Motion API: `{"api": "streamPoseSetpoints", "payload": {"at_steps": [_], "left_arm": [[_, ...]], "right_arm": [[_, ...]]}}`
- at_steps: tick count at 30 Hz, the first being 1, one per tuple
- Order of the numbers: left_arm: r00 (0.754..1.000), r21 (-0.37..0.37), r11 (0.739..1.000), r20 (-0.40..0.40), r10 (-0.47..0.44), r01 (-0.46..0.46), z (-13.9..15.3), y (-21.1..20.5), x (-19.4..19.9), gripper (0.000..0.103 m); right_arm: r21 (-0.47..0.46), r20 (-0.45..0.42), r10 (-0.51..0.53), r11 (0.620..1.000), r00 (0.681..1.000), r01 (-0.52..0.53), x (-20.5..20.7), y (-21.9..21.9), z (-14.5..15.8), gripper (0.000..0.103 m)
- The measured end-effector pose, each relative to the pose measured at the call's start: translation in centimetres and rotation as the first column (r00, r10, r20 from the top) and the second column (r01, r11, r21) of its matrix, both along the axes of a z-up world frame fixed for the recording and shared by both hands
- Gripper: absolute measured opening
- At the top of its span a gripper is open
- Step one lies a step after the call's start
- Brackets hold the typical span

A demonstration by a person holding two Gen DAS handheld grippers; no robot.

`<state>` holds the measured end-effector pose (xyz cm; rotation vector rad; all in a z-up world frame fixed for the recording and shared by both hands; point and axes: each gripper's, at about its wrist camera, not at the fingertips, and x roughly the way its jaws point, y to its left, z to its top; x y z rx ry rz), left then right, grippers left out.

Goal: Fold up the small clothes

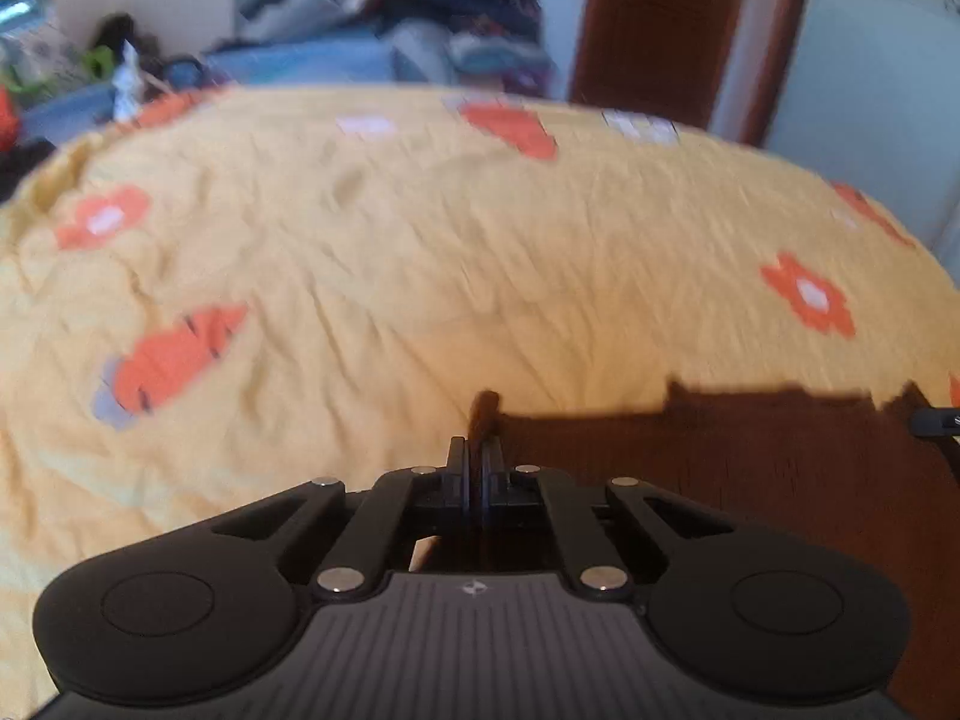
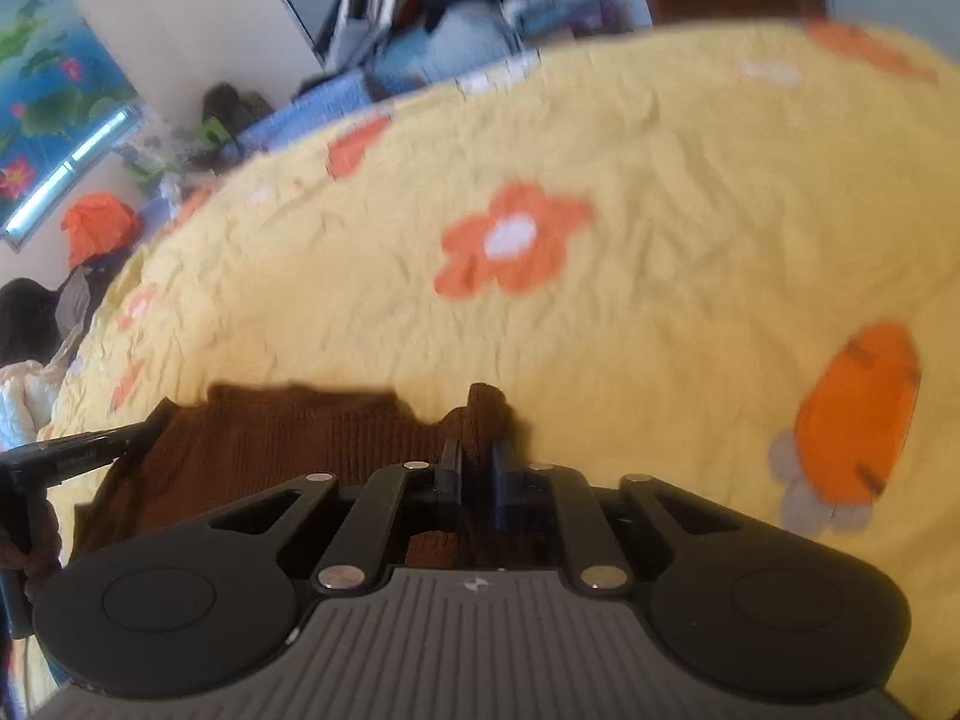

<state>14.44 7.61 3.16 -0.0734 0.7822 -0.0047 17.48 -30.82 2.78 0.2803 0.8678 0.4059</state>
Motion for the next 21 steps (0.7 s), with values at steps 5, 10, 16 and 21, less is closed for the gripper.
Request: {"api": "streamPoseSetpoints", "payload": {"at_steps": [5, 10, 16, 21], "left_arm": [[0.999, 0.076, 0.997, 0.032, 0.029, -0.031, -1.7, 0.7, -0.6, 0.003], [0.992, 0.106, 0.993, 0.115, 0.047, -0.060, 0.6, 0.2, -3.1, 0.007], [0.988, 0.038, 0.999, 0.150, -0.023, 0.017, 2.6, -3.1, -4.2, 0.055], [0.996, 0.104, 0.992, 0.059, -0.073, 0.066, -1.7, -5.8, -2.0, 0.070]], "right_arm": [[0.022, -0.001, -0.068, 0.997, 0.998, 0.068, 0.0, -1.9, -1.3, 0.014], [0.059, 0.030, -0.108, 0.993, 0.994, 0.106, -2.4, -2.4, -0.5, 0.049], [0.060, 0.160, -0.094, 0.995, 0.983, 0.085, -4.8, 0.3, 3.1, 0.063], [-0.221, 0.091, 0.014, 0.975, 0.996, 0.007, -3.2, 6.0, -1.3, 0.081]]}}
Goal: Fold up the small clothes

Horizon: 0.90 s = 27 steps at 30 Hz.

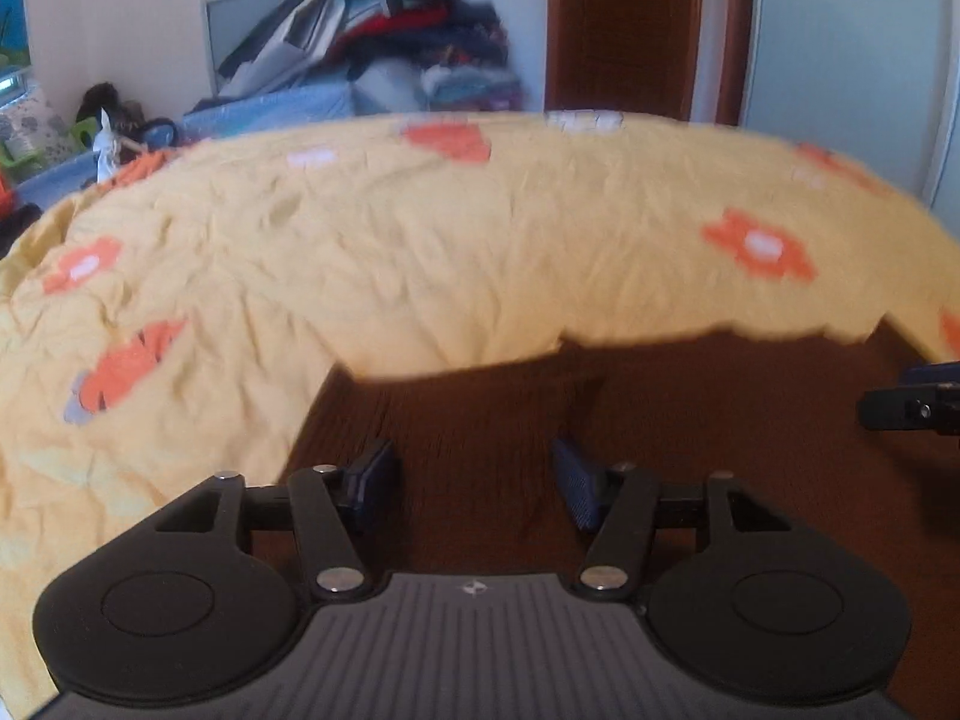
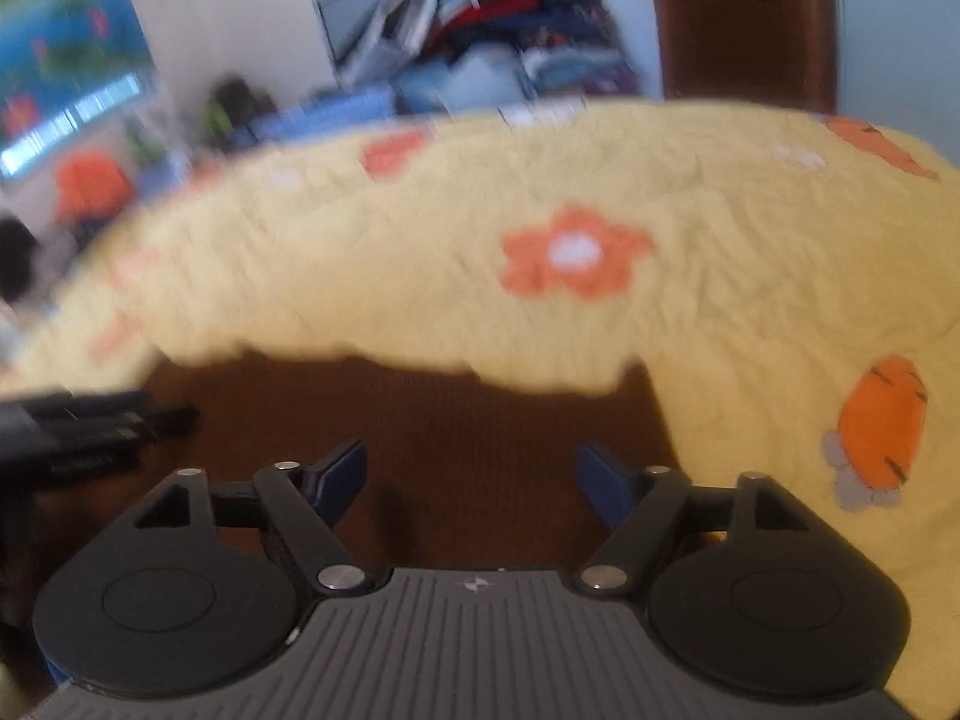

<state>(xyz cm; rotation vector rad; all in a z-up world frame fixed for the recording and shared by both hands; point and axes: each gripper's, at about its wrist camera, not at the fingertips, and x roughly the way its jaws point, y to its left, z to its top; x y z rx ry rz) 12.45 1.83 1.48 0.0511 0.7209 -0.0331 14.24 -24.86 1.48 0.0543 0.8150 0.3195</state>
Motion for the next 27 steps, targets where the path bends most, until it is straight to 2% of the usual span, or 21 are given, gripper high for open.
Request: {"api": "streamPoseSetpoints", "payload": {"at_steps": [1, 2, 3, 4, 8, 11, 13, 15, 17, 18, 19, 20, 24, 27], "left_arm": [[1.000, -0.017, 1.000, 0.009, 0.003, -0.002, -0.5, 0.6, -0.1, 0.070], [1.000, -0.053, 0.999, 0.009, 0.002, -0.001, -0.4, 1.2, -0.1, 0.071], [1.000, -0.067, 0.998, 0.009, 0.001, 0.000, -0.5, 1.4, 0.0, 0.071], [1.000, -0.061, 0.998, 0.013, 0.000, 0.001, -0.6, 1.3, -0.1, 0.071], [1.000, -0.037, 0.999, 0.021, 0.012, -0.011, -0.7, 0.7, -0.2, 0.072], [1.000, -0.049, 0.999, 0.025, 0.015, -0.014, -0.7, 0.9, -0.4, 0.072], [1.000, -0.048, 0.999, 0.025, 0.014, -0.013, -0.7, 0.9, -0.3, 0.072], [1.000, -0.051, 0.999, 0.025, 0.013, -0.012, -0.7, 1.0, -0.4, 0.073], [1.000, -0.058, 0.998, 0.025, 0.011, -0.010, -0.7, 1.0, -0.4, 0.073], [1.000, -0.062, 0.998, 0.025, 0.009, -0.007, -0.7, 1.0, -0.4, 0.075], [1.000, -0.065, 0.998, 0.025, 0.007, -0.006, -0.8, 1.1, -0.4, 0.075], [1.000, -0.068, 0.998, 0.026, 0.007, -0.005, -0.8, 1.1, -0.4, 0.075], [1.000, -0.065, 0.998, 0.027, 0.007, -0.005, -0.8, 1.1, -0.4, 0.075], [1.000, -0.060, 0.998, 0.027, 0.008, -0.006, -0.8, 1.0, -0.4, 0.075]], "right_arm": [[-0.039, 0.079, 0.016, 0.999, 0.997, -0.013, -0.5, -0.3, -0.7, 0.085], [-0.070, 0.112, 0.024, 0.997, 0.993, -0.016, -0.9, -0.7, -1.5, 0.087], [-0.040, 0.117, 0.019, 0.999, 0.993, -0.014, -1.3, -1.5, -1.4, 0.086], [-0.014, 0.109, 0.003, 1.000, 0.994, -0.002, -1.2, -2.0, -1.3, 0.086], [-0.078, 0.092, 0.015, 0.997, 0.996, -0.008, -1.2, -0.9, -0.7, 0.087], [-0.002, 0.063, -0.062, 0.998, 0.996, 0.062, -1.3, -0.7, 1.3, 0.089], [0.015, 0.083, -0.019, 1.000, 0.996, 0.018, -2.0, 0.4, 2.4, 0.098], [-0.059, 0.091, 0.028, 0.998, 0.995, -0.023, -2.4, 1.8, 2.1, 0.102], [-0.135, 0.035, 0.033, 0.990, 0.999, -0.028, -1.8, 2.4, 0.1, 0.103], [-0.161, 0.062, 0.028, 0.987, 0.998, -0.018, -1.9, 2.3, -1.2, 0.103], [-0.146, 0.116, 0.044, 0.989, 0.992, -0.027, -2.4, 1.9, -1.8, 0.103], [-0.122, 0.102, 0.025, 0.992, 0.994, -0.013, -2.0, 1.6, -1.7, 0.103], [-0.141, 0.095, 0.025, 0.990, 0.995, -0.011, -2.0, 1.8, -1.5, 0.103], [-0.132, 0.089, -0.025, 0.991, 0.996, 0.037, -3.0, 1.8, -0.2, 0.103]]}}
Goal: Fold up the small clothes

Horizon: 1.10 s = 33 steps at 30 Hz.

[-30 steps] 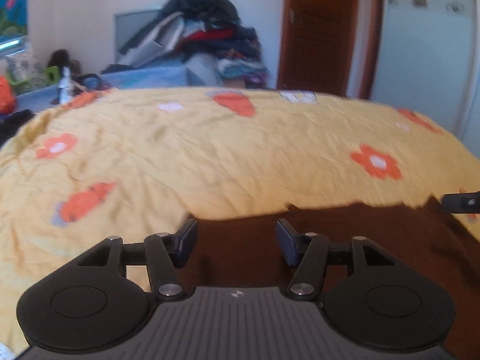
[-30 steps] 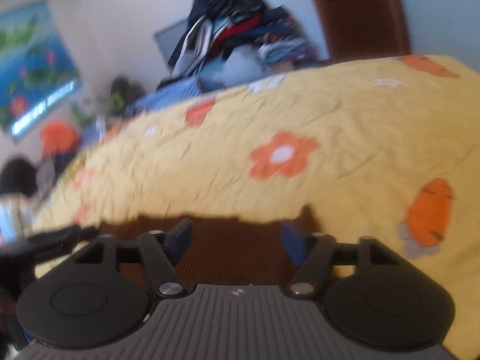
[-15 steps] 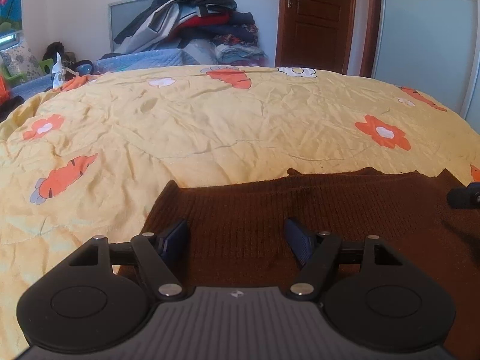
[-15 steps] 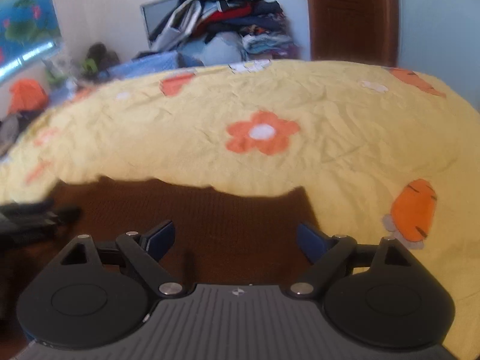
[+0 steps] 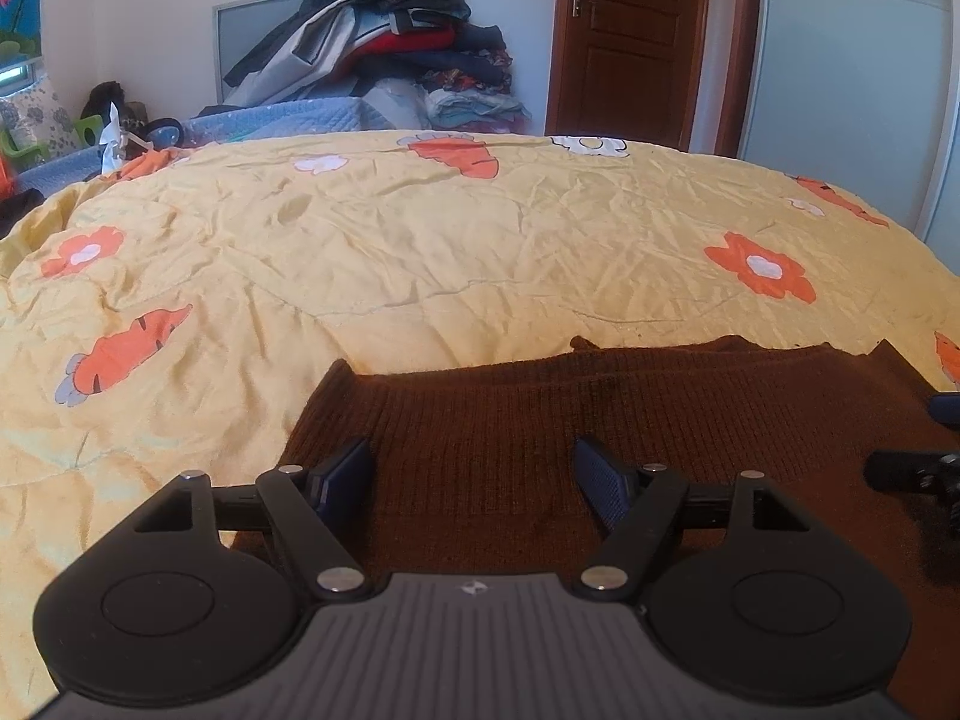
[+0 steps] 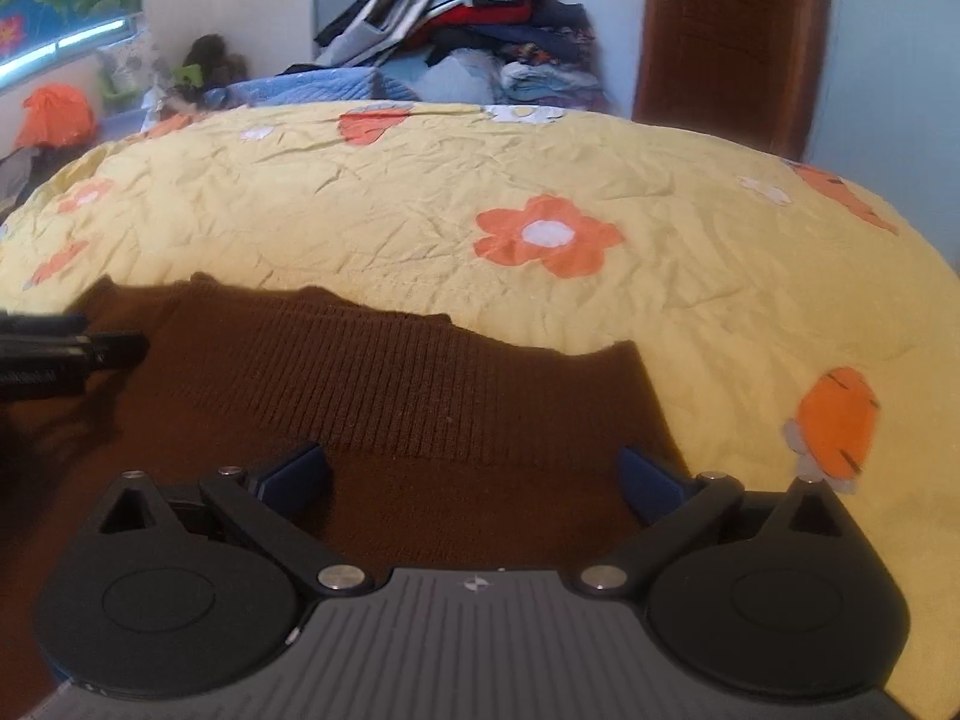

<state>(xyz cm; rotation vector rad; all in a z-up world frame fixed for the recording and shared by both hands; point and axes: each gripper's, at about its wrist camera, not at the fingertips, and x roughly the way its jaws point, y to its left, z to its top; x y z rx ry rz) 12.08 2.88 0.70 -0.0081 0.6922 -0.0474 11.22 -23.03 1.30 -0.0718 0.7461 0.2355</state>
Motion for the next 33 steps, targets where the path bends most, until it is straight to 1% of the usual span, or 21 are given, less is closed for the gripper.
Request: {"api": "streamPoseSetpoints", "payload": {"at_steps": [3, 4, 5, 6, 7, 9, 10, 11, 13, 15, 19, 21, 22, 24, 25, 27, 28, 30, 31, 32, 33], "left_arm": [[1.000, 0.002, 1.000, 0.000, 0.001, -0.001, 0.0, 0.0, 0.0, 0.075], [1.000, 0.002, 1.000, 0.001, 0.001, -0.001, 0.0, 0.0, 0.0, 0.075], [1.000, 0.005, 1.000, 0.002, 0.002, -0.002, 0.0, -0.1, 0.0, 0.075], [1.000, 0.010, 1.000, 0.003, 0.005, -0.005, 0.0, -0.1, -0.1, 0.075], [1.000, 0.018, 1.000, 0.006, 0.014, -0.015, 0.1, -0.2, -0.2, 0.075], [0.997, 0.053, 0.996, 0.023, 0.072, -0.073, 0.7, -0.2, -1.1, 0.076], [0.993, 0.049, 0.993, 0.035, 0.109, -0.111, 1.1, 0.2, -2.1, 0.076], [0.989, 0.010, 0.990, 0.052, 0.138, -0.139, 1.7, 0.9, -3.6, 0.076], [0.983, -0.121, 0.981, 0.082, 0.164, -0.154, 2.8, 2.8, -7.5, 0.076], [0.972, -0.228, 0.953, 0.075, 0.221, -0.199, 3.3, 4.7, -11.6, 0.077], [0.951, -0.395, 0.874, 0.003, 0.308, -0.282, 2.7, 7.4, -19.7, 0.078], [0.945, -0.454, 0.837, -0.038, 0.324, -0.305, 2.0, 7.8, -22.6, 0.080], [0.943, -0.492, 0.811, -0.071, 0.326, -0.317, 1.6, 8.0, -23.6, 0.082], [0.942, -0.602, 0.728, -0.149, 0.301, -0.328, 0.4, 8.6, -24.3, 0.085], [0.940, -0.652, 0.684, -0.150, 0.305, -0.326, 0.0, 8.8, -24.6, 0.085], [0.931, -0.707, 0.617, -0.179, 0.317, -0.346, -0.4, 9.2, -24.0, 0.086], [0.929, -0.741, 0.573, -0.201, 0.310, -0.352, -0.7, 9.5, -23.4, 0.086], [0.923, -0.805, 0.467, -0.248, 0.296, -0.366, -1.4, 9.9, -22.4, 0.086], [0.916, -0.821, 0.428, -0.266, 0.300, -0.379, -1.8, 9.9, -21.9, 0.086], [0.908, -0.824, 0.411, -0.271, 0.318, -0.390, -2.0, 9.9, -21.5, 0.084], [0.901, -0.819, 0.410, -0.272, 0.339, -0.401, -1.9, 9.8, -21.0, 0.084]], "right_arm": [[0.080, 0.021, -0.006, 0.997, 1.000, 0.004, -1.9, -0.7, 0.6, 0.103], [0.063, -0.004, -0.006, 0.998, 1.000, 0.006, -2.1, -0.5, -0.2, 0.103], [0.023, -0.001, 0.004, 1.000, 1.000, -0.004, -2.4, -0.3, -1.2, 0.103], [0.011, 0.059, 0.026, 1.000, 0.998, -0.026, -3.4, -0.1, -1.6, 0.103], [0.028, 0.043, 0.016, 0.999, 0.999, -0.018, -3.1, -0.2, -1.4, 0.103], [0.032, 0.040, 0.018, 0.999, 0.999, -0.019, -2.8, -0.2, -1.5, 0.103], [0.033, 0.041, 0.018, 0.999, 0.999, -0.020, -2.8, -0.2, -1.5, 0.103], [0.036, 0.043, 0.018, 0.999, 0.999, -0.020, -2.8, -0.2, -1.5, 0.103], [0.043, 0.048, 0.017, 0.999, 0.999, -0.019, -2.9, -0.2, -1.5, 0.103], [0.054, 0.052, 0.014, 0.998, 0.999, -0.017, -3.0, -0.3, -1.5, 0.103], [0.066, 0.055, 0.010, 0.998, 0.998, -0.014, -3.3, -0.6, -1.6, 0.103], [0.072, 0.056, 0.010, 0.997, 0.998, -0.014, -3.3, -0.7, -1.6, 0.103], [0.076, 0.057, 0.009, 0.997, 0.998, -0.013, -3.4, -0.8, -1.6, 0.103], [0.081, 0.058, 0.008, 0.997, 0.998, -0.013, -3.5, -0.9, -1.6, 0.103], [0.084, 0.058, 0.008, 0.996, 0.998, -0.013, -3.5, -0.9, -1.6, 0.103], [0.092, 0.061, 0.008, 0.996, 0.998, -0.013, -3.7, -1.1, -1.6, 0.103], [0.097, 0.062, 0.007, 0.995, 0.998, -0.013, -3.8, -1.2, -1.6, 0.103], [0.110, 0.064, 0.005, 0.994, 0.998, -0.012, -4.0, -1.3, -1.5, 0.103], [0.115, 0.064, 0.005, 0.993, 0.998, -0.012, -4.0, -1.4, -1.5, 0.103], [0.120, 0.065, 0.005, 0.993, 0.998, -0.012, -4.0, -1.4, -1.5, 0.103], [0.124, 0.066, 0.005, 0.992, 0.998, -0.013, -4.0, -1.4, -1.5, 0.103]]}}
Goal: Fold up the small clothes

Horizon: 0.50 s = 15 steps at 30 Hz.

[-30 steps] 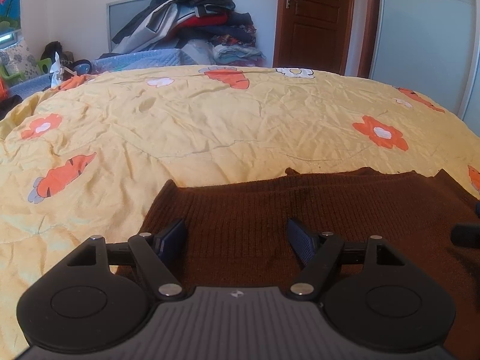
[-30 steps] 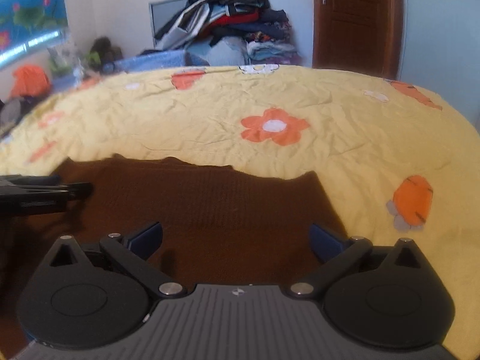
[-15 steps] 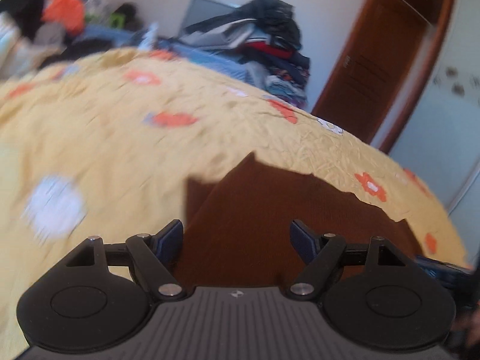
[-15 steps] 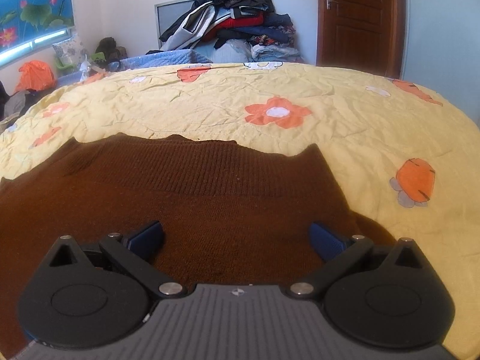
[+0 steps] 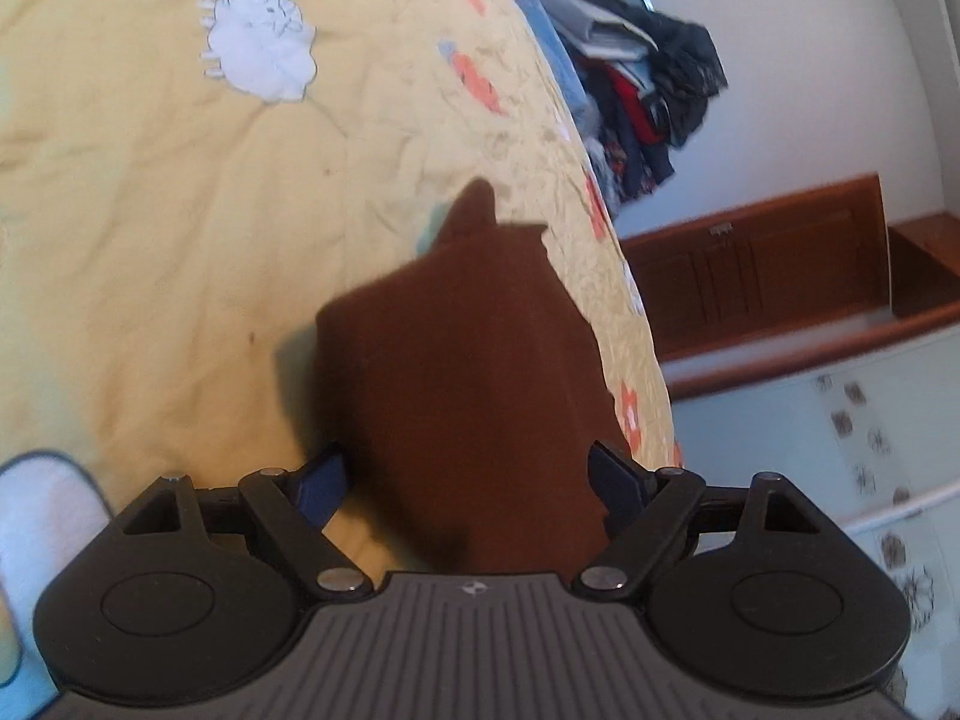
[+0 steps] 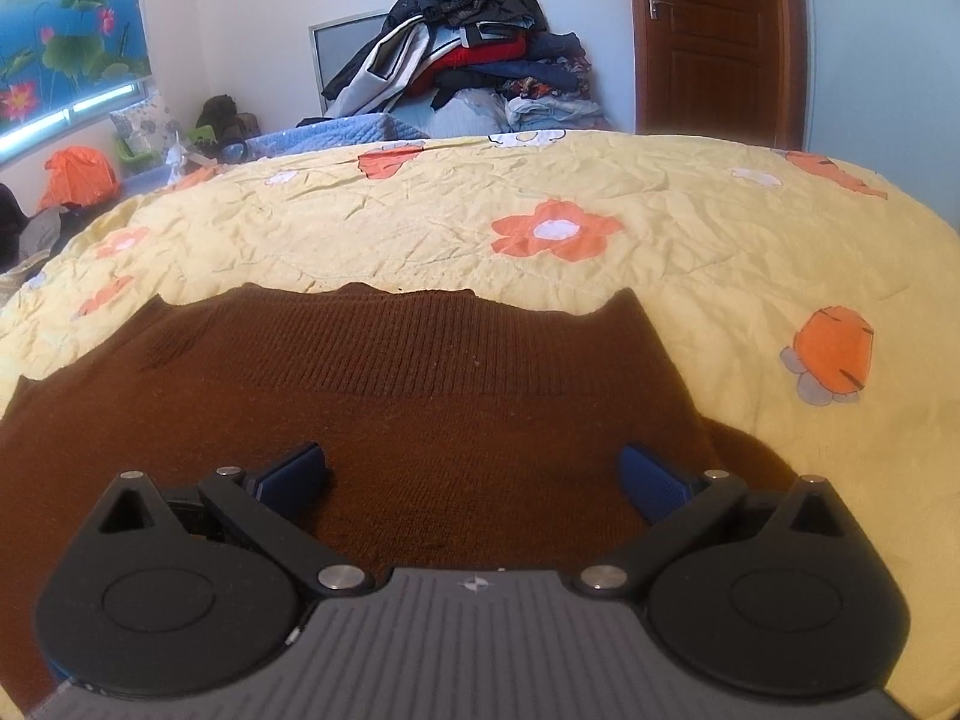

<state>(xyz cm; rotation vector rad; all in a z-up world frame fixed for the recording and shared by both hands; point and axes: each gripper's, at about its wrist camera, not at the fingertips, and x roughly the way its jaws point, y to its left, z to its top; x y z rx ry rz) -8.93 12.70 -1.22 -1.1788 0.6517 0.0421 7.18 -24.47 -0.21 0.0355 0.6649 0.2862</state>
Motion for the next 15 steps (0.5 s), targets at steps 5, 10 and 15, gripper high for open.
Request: {"api": "streamPoseSetpoints", "payload": {"at_steps": [5, 10, 15], "left_arm": [[0.996, 0.082, 0.995, -0.067, 0.055, -0.050, 0.7, -0.6, 2.4, 0.057], [0.987, 0.311, 0.950, -0.150, 0.065, -0.015, 1.8, -3.2, 4.0, 0.009], [0.978, 0.736, 0.664, 0.013, -0.208, 0.132, 8.4, -12.9, 6.0, 0.007]], "right_arm": [[0.018, 0.000, 0.002, 1.000, 1.000, -0.002, 0.0, -0.1, 0.0, 0.103], [0.036, -0.001, 0.003, 0.999, 1.000, -0.003, -0.2, -0.3, 0.1, 0.103], [0.312, -0.102, 0.032, 0.950, 0.994, 0.001, 0.9, -3.8, 1.5, 0.103]]}}
